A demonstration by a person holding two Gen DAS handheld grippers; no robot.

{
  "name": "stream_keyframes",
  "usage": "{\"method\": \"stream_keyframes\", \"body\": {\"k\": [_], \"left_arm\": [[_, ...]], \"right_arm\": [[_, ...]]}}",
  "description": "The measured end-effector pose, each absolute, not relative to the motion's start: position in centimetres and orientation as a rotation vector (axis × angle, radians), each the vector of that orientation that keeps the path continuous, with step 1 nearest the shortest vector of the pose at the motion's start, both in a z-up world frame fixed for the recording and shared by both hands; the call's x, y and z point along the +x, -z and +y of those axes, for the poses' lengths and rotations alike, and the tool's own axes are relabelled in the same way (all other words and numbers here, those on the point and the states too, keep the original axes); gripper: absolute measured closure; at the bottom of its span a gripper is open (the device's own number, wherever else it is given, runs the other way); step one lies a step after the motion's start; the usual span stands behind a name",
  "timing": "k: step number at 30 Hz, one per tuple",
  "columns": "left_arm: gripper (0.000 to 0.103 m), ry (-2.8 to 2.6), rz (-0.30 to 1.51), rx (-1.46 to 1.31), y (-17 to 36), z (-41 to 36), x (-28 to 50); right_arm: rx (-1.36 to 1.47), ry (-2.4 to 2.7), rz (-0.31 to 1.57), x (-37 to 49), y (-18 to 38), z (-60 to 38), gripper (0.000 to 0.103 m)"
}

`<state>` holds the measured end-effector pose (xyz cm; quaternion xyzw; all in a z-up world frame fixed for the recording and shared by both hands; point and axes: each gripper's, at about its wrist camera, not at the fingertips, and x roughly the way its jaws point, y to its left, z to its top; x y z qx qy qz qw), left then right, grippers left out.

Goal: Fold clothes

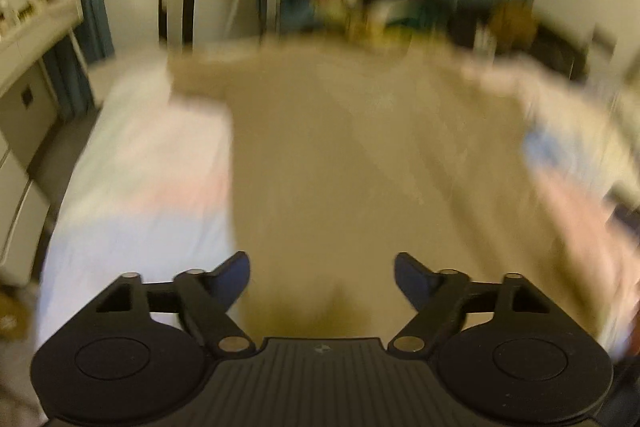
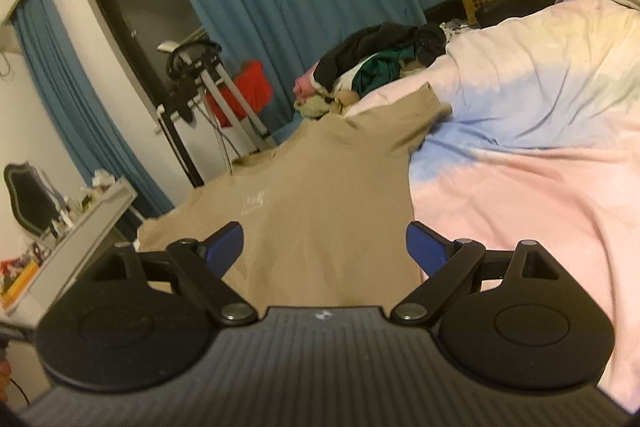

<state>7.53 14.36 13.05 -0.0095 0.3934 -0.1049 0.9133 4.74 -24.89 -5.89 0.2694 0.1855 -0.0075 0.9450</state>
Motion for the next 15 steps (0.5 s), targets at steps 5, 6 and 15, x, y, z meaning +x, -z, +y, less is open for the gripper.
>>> {"method": "stream_keyframes", "body": {"k": [5, 6, 15], "left_arm": [[0.008, 0.267, 0.625, -0.118, -15.0, 6.8, 5.8], [0.005, 0.269, 0.589, -0.131, -14.8, 5.7, 5.1], [0.004, 0.192, 0.597, -0.225, -3.5, 1.5, 9.0]], "right_arm": [[0.612, 0.014, 0.337, 9.2, 5.9, -26.6, 0.013], [0.637, 0.009, 0.327, 10.4, 6.0, -27.1, 0.013], [1.112, 0.059, 0.308, 21.9, 14.8, -35.5, 0.012]]}}
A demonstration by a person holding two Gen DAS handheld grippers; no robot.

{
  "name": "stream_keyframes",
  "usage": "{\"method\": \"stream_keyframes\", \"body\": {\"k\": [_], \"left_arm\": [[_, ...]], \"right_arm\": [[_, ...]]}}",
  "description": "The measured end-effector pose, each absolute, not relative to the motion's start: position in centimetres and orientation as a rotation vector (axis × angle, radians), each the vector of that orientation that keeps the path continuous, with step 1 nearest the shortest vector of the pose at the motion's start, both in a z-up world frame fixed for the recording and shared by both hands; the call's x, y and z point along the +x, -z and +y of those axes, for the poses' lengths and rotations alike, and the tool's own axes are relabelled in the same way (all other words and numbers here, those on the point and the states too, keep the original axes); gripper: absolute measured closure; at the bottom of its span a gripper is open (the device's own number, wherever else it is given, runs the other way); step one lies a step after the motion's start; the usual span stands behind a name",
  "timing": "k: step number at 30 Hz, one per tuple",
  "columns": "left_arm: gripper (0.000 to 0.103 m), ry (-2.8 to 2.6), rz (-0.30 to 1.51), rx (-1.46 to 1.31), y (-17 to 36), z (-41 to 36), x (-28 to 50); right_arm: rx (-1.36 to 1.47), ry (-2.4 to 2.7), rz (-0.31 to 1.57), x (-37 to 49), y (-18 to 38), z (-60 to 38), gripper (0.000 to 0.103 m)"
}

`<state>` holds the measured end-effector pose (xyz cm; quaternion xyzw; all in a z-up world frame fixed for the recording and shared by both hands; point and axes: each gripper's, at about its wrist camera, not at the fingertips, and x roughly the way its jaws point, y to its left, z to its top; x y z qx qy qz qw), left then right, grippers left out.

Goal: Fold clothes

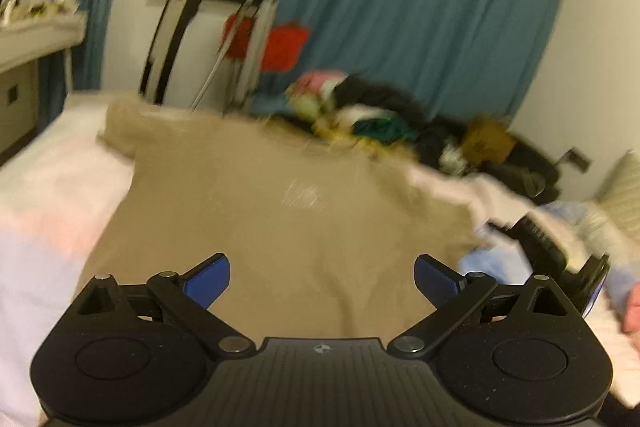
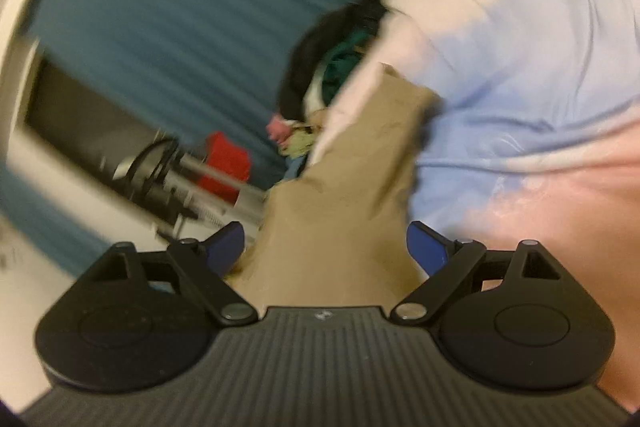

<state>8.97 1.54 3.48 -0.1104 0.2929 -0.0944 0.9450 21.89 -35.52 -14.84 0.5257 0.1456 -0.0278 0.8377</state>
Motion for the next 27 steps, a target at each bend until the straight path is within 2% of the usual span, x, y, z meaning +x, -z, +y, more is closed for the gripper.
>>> {"method": "stream_keyframes", "body": {"k": [2, 3, 5, 9, 15, 16, 18, 19, 21, 27], "left_arm": [[0.004, 0.166, 0.632, -0.225, -1.5, 1.9, 11.0], [0.004, 0.155, 0.652, -0.236, -0.9, 2.1, 11.6], [0.004, 0.145, 0.682, -0.263, 0.1, 2.4, 12.8], [0.004, 0.146, 0.680, -0.277, 1.0, 1.6, 14.8], [0.004, 0.166, 0.679, -0.265, 3.7, 0.7, 18.3], [0.004, 0.161, 0.684, -0.263, 4.3, 0.7, 18.9], [0.005, 0.149, 0.695, -0.265, 4.8, 0.9, 19.6], [0.005, 0.142, 0.693, -0.270, 4.8, 1.2, 19.7], [0.005, 0.128, 0.689, -0.281, 4.7, 1.8, 19.8], [0.005, -0.006, 0.637, -0.222, 3.2, 4.7, 17.5]], "right_arm": [[1.175, 0.061, 0.310, 24.4, 17.4, -36.7, 0.013], [1.180, 0.059, 0.307, 25.6, 18.1, -36.9, 0.018], [1.166, 0.044, 0.287, 28.1, 19.0, -37.1, 0.018], [1.124, -0.022, 0.238, 32.7, 19.5, -37.5, 0.042], [1.137, 0.068, 0.194, 37.2, 19.5, -39.1, 0.045], [1.111, 0.077, 0.205, 37.7, 19.1, -39.1, 0.050], [1.057, 0.097, 0.228, 38.8, 18.3, -39.0, 0.088], [1.022, 0.115, 0.224, 38.8, 17.5, -38.9, 0.094], [0.949, 0.153, 0.214, 38.6, 16.0, -38.8, 0.099], [0.652, 0.236, 0.195, 37.6, 8.6, -36.3, 0.099]]}}
